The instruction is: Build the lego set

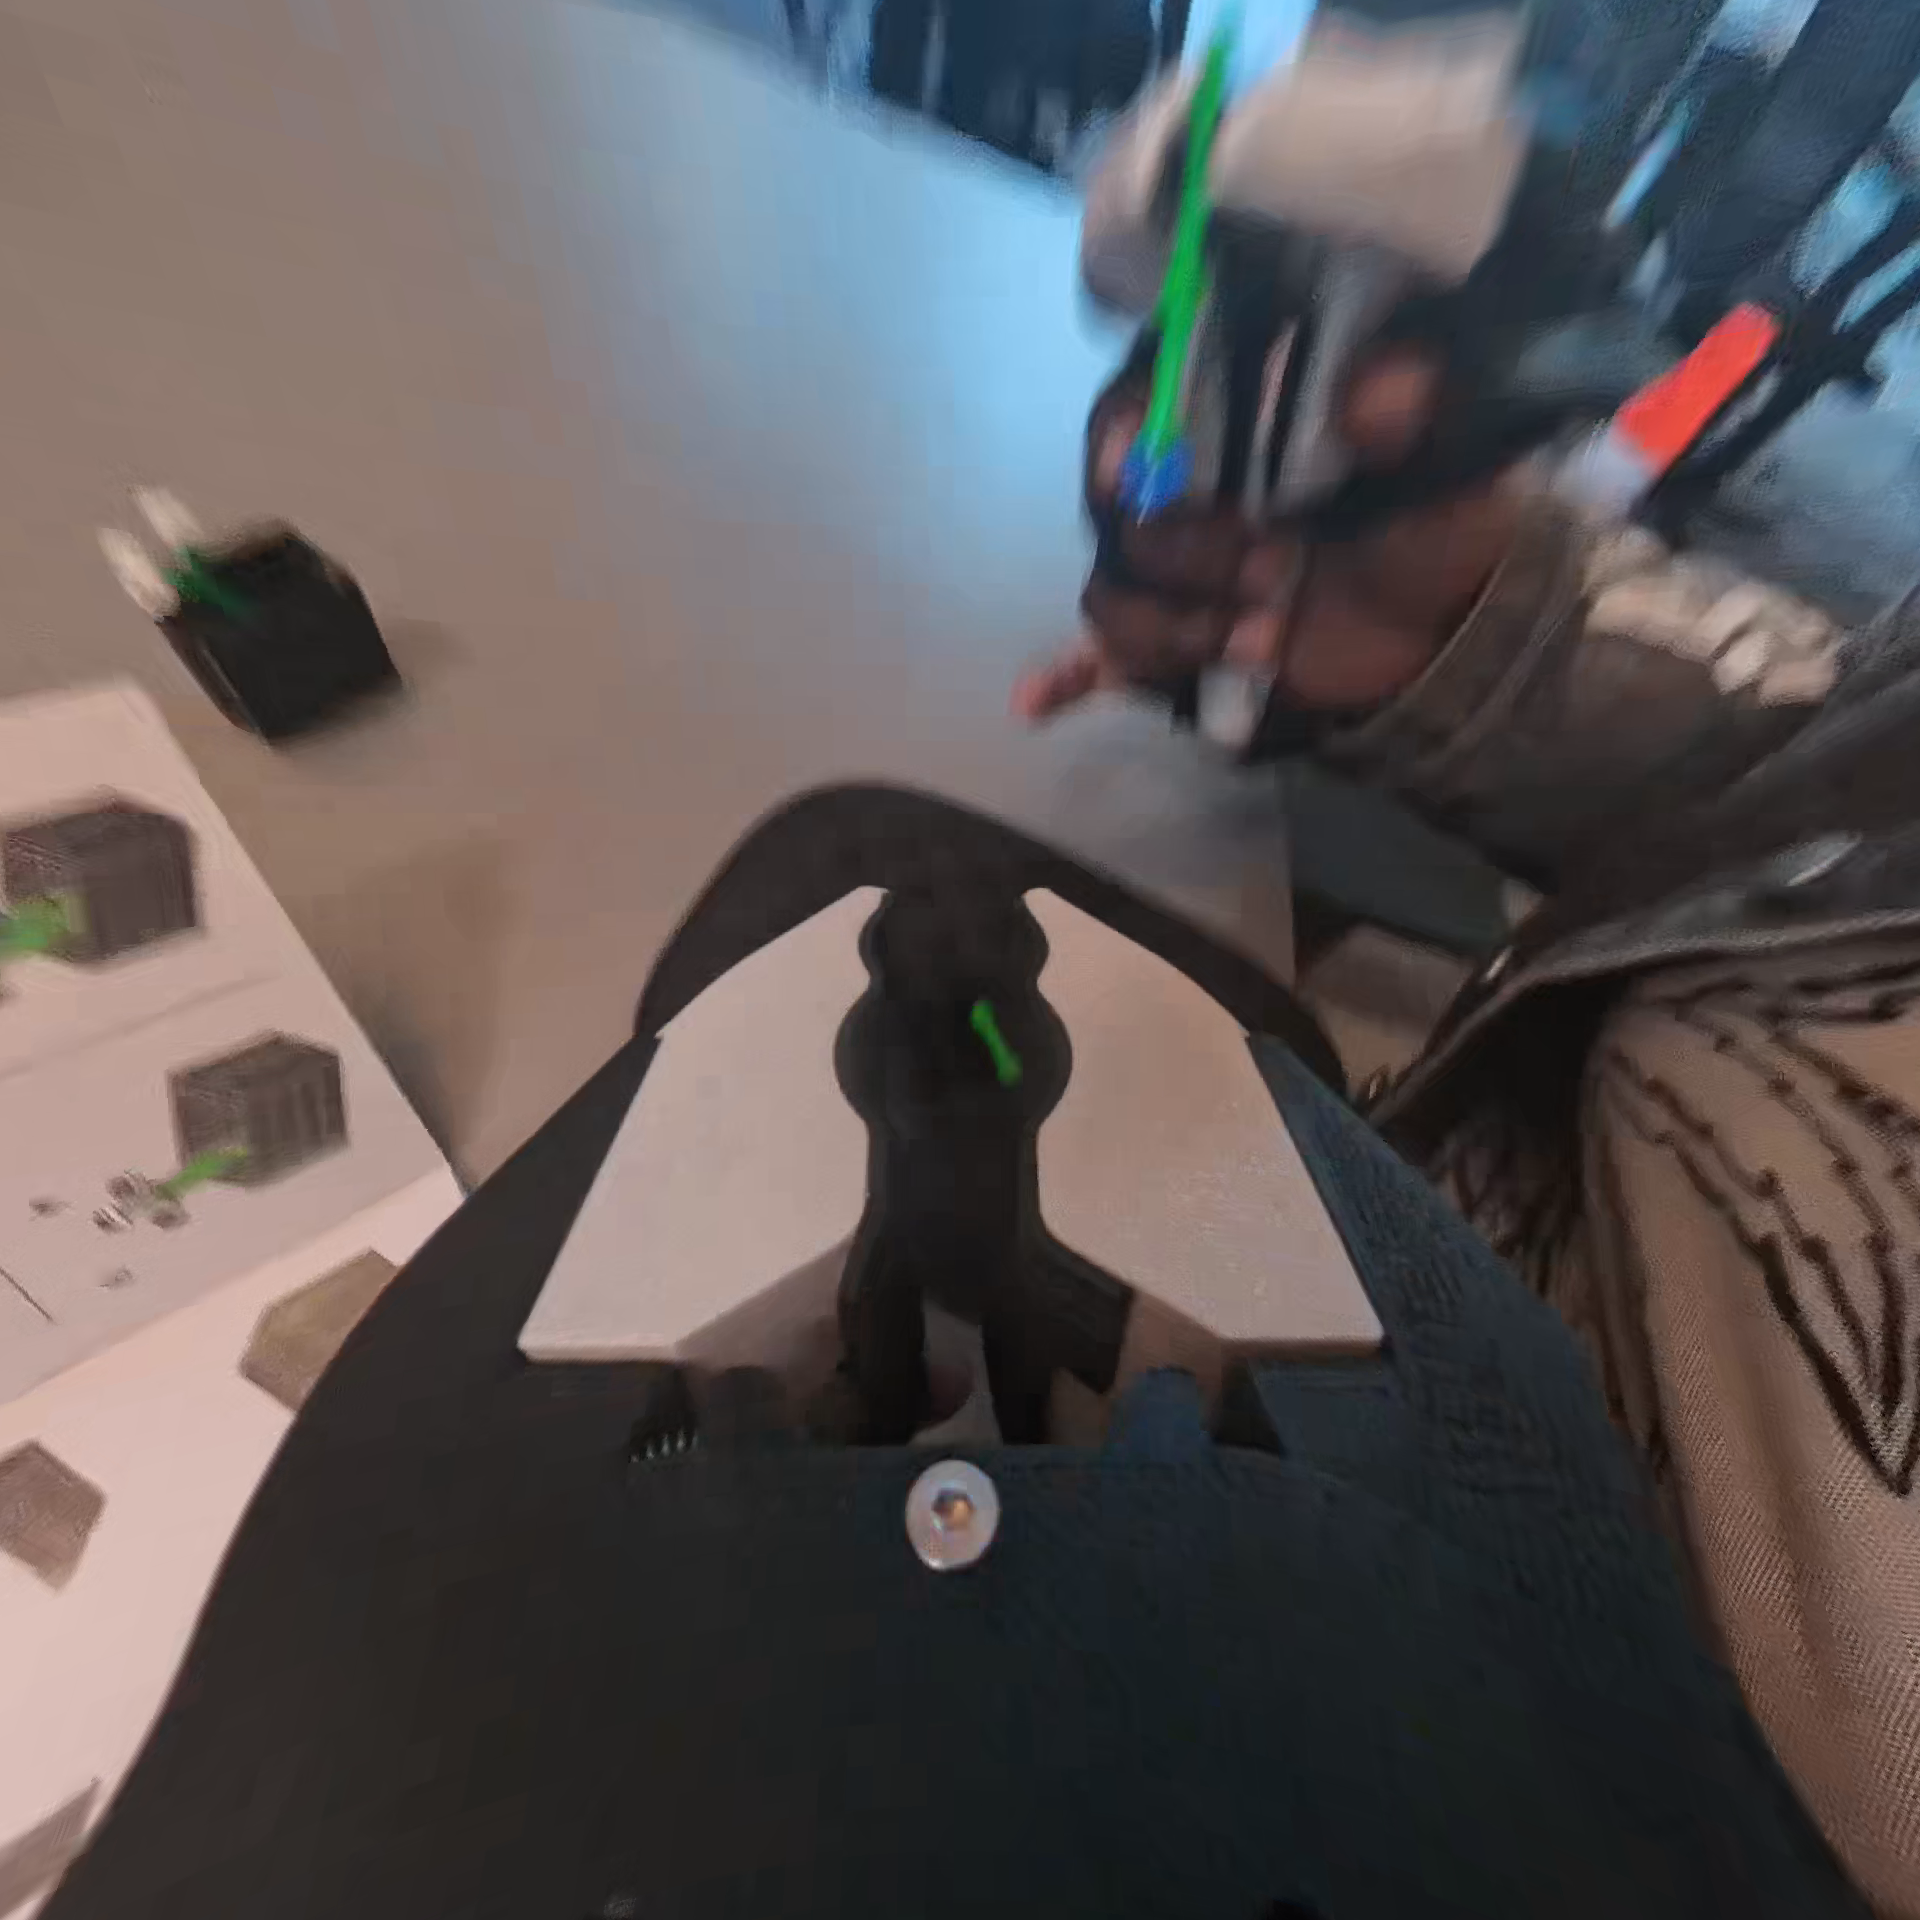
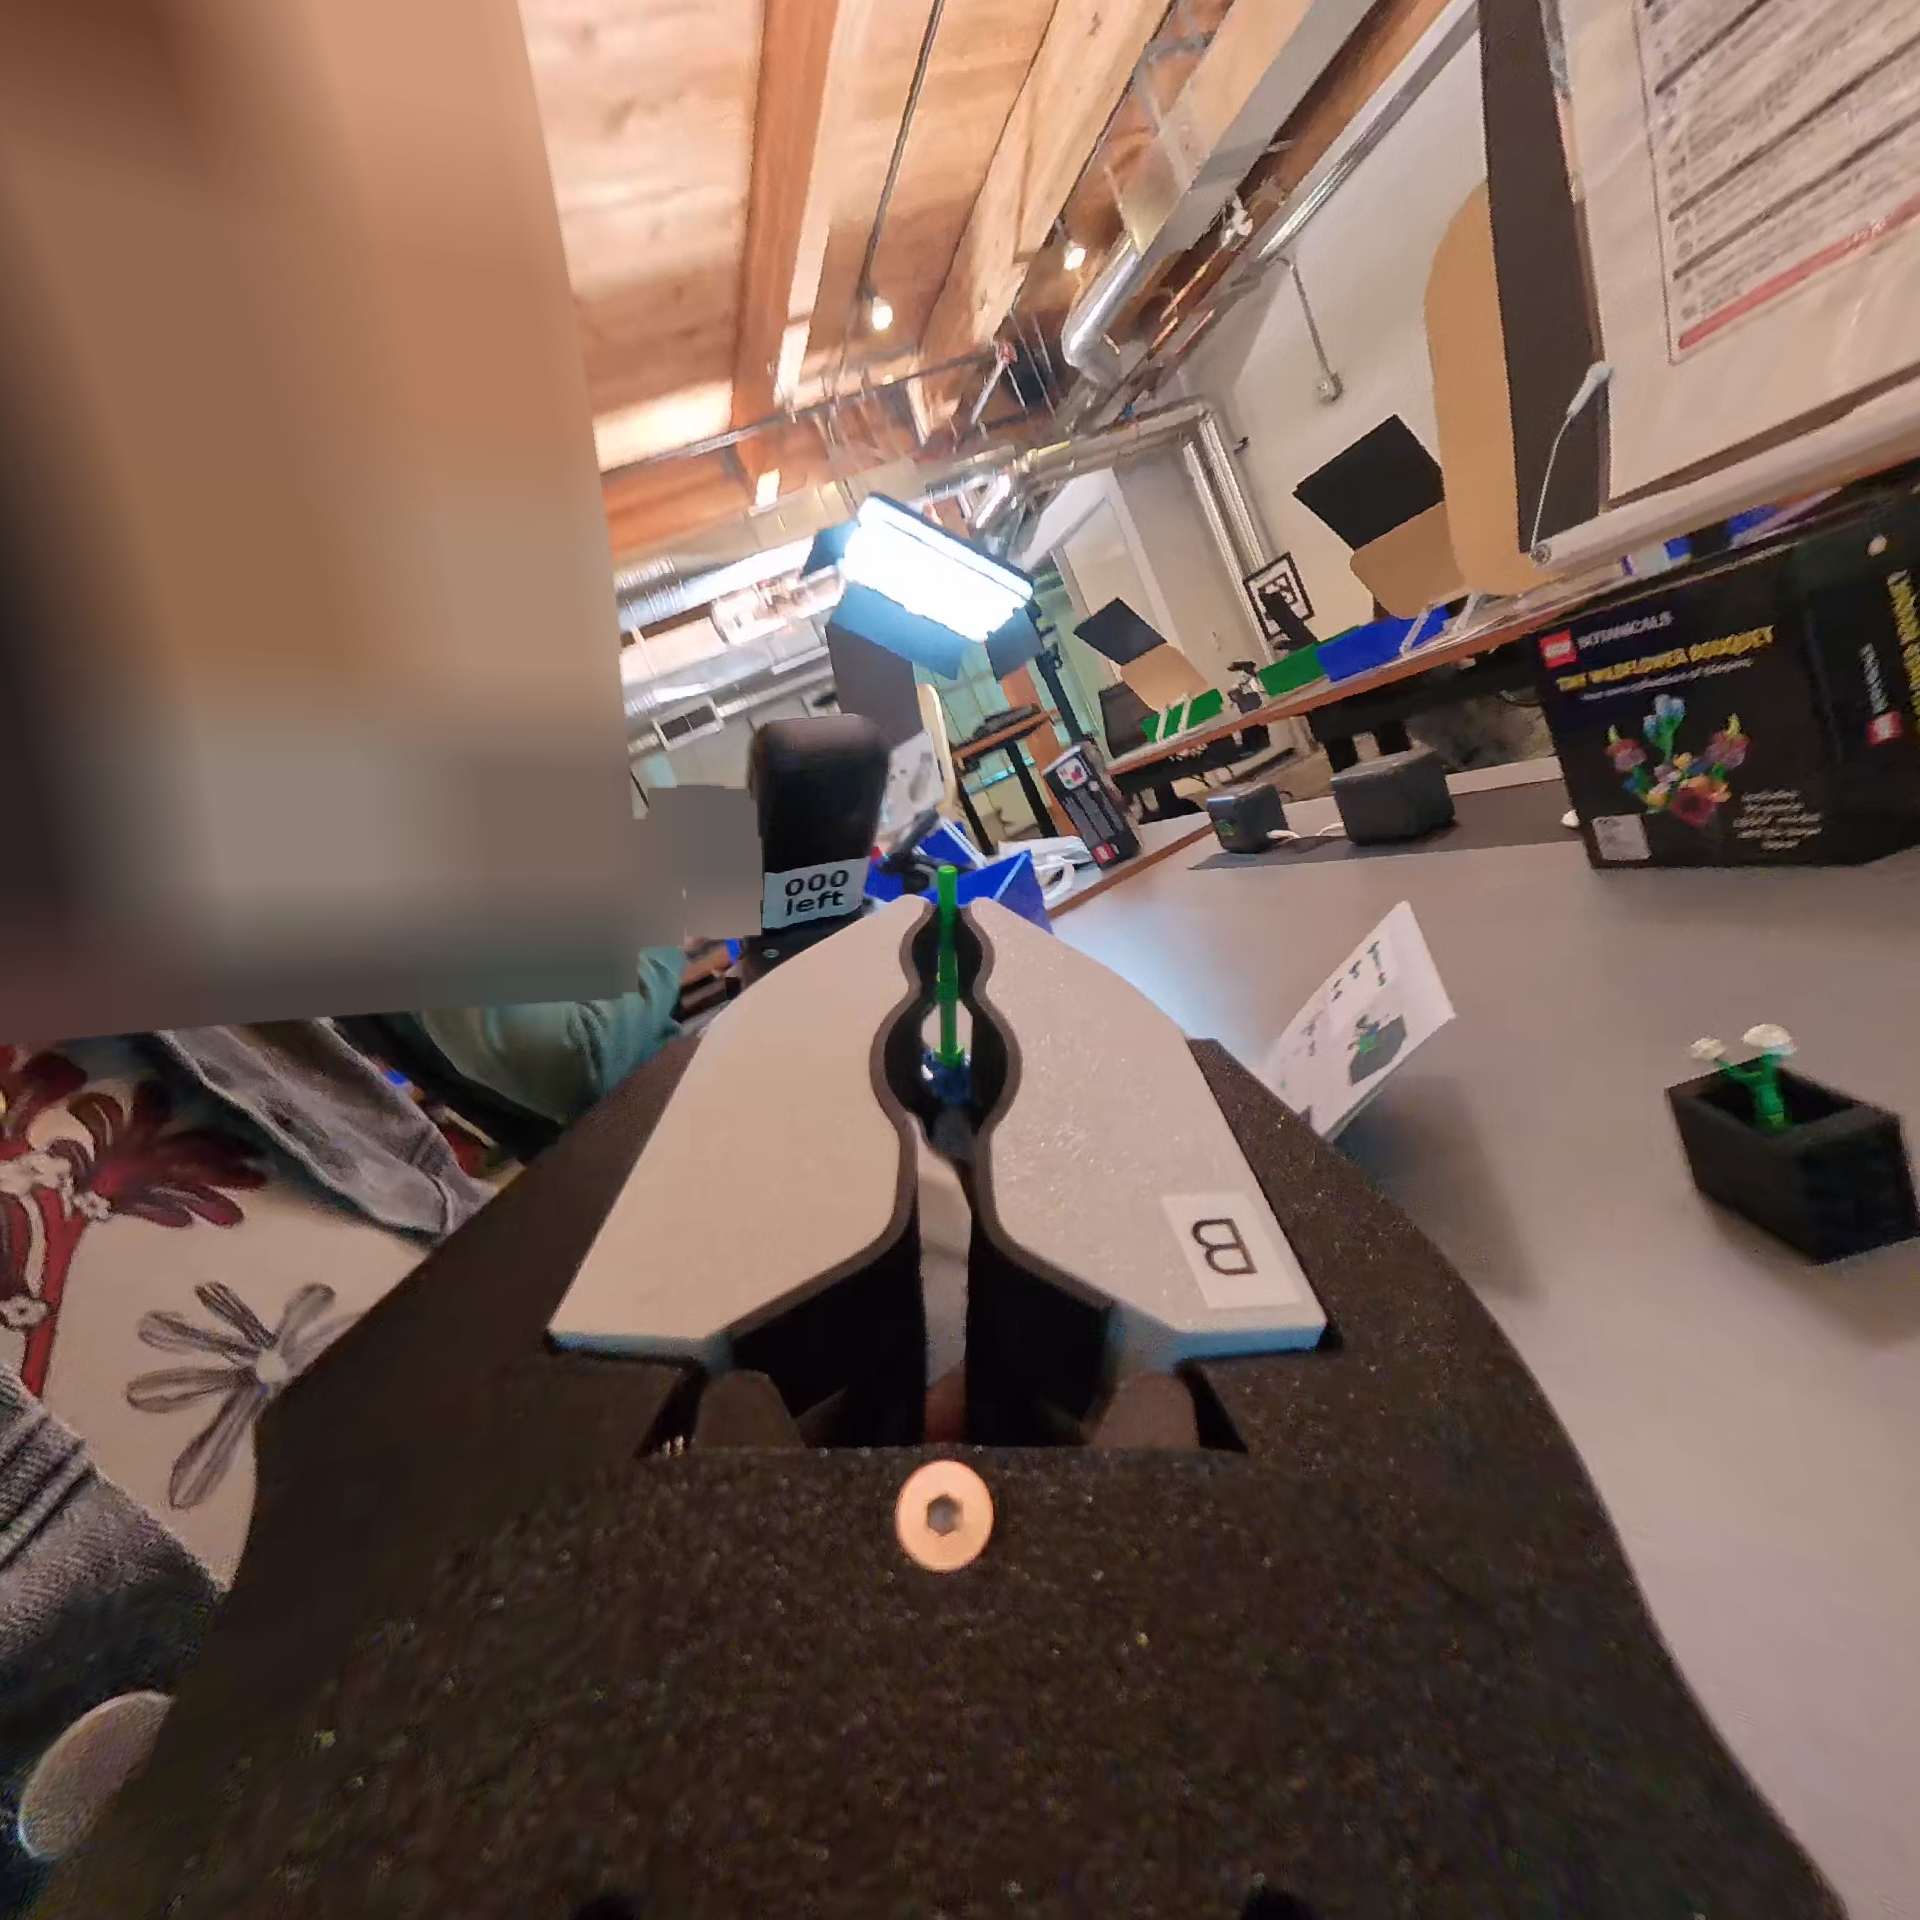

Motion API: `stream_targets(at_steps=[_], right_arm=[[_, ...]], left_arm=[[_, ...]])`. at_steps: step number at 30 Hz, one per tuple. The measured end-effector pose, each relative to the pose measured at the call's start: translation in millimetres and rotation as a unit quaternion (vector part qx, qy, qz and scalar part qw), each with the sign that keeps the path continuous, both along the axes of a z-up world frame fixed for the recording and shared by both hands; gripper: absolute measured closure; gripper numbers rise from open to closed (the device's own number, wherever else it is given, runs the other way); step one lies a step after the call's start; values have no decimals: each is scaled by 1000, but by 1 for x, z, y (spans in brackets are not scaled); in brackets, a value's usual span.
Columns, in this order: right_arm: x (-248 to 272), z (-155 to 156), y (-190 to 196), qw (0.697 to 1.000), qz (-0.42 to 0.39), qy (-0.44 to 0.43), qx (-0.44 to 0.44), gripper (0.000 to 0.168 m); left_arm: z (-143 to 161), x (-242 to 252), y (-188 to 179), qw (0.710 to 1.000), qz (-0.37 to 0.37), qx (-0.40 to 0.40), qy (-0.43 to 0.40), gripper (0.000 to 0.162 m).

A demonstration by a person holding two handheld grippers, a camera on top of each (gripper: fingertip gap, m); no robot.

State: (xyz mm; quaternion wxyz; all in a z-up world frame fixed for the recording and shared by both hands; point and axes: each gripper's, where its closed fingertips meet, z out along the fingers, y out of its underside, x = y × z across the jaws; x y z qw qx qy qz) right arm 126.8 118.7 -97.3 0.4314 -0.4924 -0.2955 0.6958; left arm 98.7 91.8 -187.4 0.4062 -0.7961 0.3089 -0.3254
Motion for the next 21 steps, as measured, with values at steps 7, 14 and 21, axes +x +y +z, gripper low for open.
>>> stream_targets(at_steps=[7, 14, 21], right_arm=[[-24, -6, -9, 1000, 20, 1, -21, 166], [-40, -4, -22, 998, 52, -8, -17, 166], [-39, 6, -19, 998, 52, -13, 33, 152]], left_arm=[[69, 12, 5, 983, 26, 125, -134, 142], [61, 11, 3, 985, 8, 108, -134, 158], [61, -3, 0, 983, 22, 105, -146, 158]])
